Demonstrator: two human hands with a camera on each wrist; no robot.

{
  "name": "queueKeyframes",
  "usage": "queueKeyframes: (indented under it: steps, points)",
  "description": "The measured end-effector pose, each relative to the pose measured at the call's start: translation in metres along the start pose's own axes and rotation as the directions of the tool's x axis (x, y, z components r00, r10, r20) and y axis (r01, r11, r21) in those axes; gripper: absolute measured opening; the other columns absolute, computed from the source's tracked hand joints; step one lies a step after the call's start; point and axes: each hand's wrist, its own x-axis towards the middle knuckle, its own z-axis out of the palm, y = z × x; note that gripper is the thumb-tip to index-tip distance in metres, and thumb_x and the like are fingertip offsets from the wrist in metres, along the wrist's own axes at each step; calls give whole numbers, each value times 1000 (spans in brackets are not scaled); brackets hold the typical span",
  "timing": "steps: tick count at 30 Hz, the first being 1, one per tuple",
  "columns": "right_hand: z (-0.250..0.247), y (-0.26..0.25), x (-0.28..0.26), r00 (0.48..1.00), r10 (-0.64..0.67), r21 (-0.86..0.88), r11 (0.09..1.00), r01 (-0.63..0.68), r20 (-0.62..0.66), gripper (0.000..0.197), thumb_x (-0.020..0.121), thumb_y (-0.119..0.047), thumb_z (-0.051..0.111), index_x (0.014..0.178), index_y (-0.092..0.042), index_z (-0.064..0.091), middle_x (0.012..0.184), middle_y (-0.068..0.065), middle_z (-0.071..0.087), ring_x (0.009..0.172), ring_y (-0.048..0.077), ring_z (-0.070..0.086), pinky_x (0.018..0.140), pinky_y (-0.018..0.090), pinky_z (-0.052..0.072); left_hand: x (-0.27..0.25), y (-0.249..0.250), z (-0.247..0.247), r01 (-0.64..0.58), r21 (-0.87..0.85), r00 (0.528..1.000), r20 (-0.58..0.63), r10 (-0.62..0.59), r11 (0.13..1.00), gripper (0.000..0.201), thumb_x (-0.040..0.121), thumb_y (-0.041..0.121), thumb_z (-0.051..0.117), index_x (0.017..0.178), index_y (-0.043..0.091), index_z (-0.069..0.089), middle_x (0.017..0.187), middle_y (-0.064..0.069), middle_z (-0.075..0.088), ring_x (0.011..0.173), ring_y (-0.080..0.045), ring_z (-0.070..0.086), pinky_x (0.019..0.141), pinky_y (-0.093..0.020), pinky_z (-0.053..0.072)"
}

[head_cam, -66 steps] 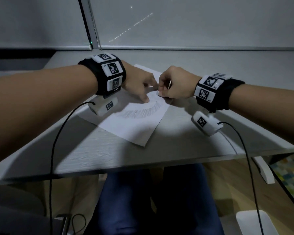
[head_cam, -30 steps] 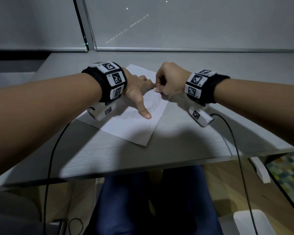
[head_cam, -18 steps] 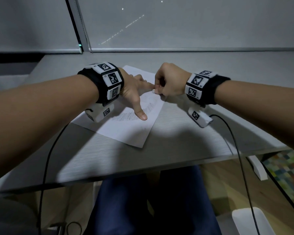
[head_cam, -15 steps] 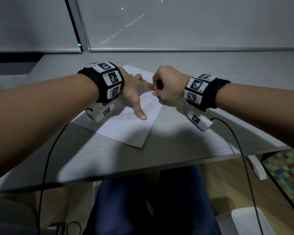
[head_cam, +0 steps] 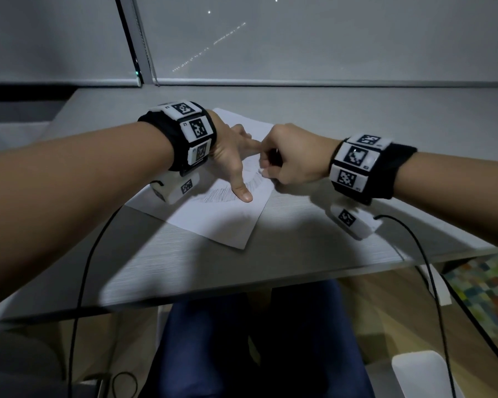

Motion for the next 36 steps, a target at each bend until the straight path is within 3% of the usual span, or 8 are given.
queueKeyframes:
  steps: [7,13,17,21,26,30,33,36]
  points:
    - [-7,10,13,995,74,-45,996,-77,-73,12,87,-19,74,76,-15,75,73,-1,74,70,16,68,77,37,63,1,-1,0,13,19,1000,-1,-13,1000,133,59,73,86,161,55,3,168,-5,10,155,-33,14,116,-61,28]
    - [2,-17,-7,997,-66,21,998,65,44,7,86,-15,75,80,-12,75,67,-10,71,59,-5,63,59,7,44,-2,2,1,21,-9,1000,20,-21,1000,94,44,85,83,125,72,39,154,-3,26,147,-30,24,115,-57,34]
    - [-6,-8,7,1000,10,44,999,-11,5,9,85,-13,76,77,-15,76,59,-13,71,53,-10,63,63,17,50,3,-2,1,15,15,1000,-1,-15,1000,135,41,85,81,157,56,17,165,-4,16,153,-36,19,115,-59,30]
    - [-4,-4,15,995,81,12,997,-80,-58,12,85,-12,73,73,-15,73,59,-9,72,56,-6,65,71,26,61,1,-1,0,29,10,1000,-3,-29,1000,136,49,81,81,161,53,10,168,-5,12,155,-36,16,116,-60,27]
    - [5,-26,-5,997,-76,58,996,74,31,9,83,-12,72,75,-8,73,63,-6,71,55,-5,62,58,10,45,2,-1,3,33,-30,999,26,-32,999,76,49,83,85,116,66,51,149,8,40,146,-24,27,115,-50,32]
    - [-5,-11,12,1000,19,60,998,-18,-8,8,84,-13,75,77,-11,75,59,-6,73,51,-6,65,62,18,51,3,-1,3,41,7,999,-31,-41,999,122,60,75,83,161,48,19,166,-4,15,154,-33,19,117,-55,29]
    - [-5,-4,24,992,103,38,994,-100,-76,8,83,-11,72,75,-13,74,57,-6,73,49,-8,63,69,28,61,2,-1,1,38,-3,999,-7,-38,999,132,57,79,82,162,50,8,168,-7,11,155,-34,15,117,-59,27]
    - [0,-13,14,997,58,73,996,-55,-42,10,85,-11,72,76,-12,72,57,-6,73,51,-7,64,64,18,53,2,-4,3,39,-15,999,7,-39,999,140,37,90,79,158,54,19,162,0,18,152,-33,22,113,-56,32]
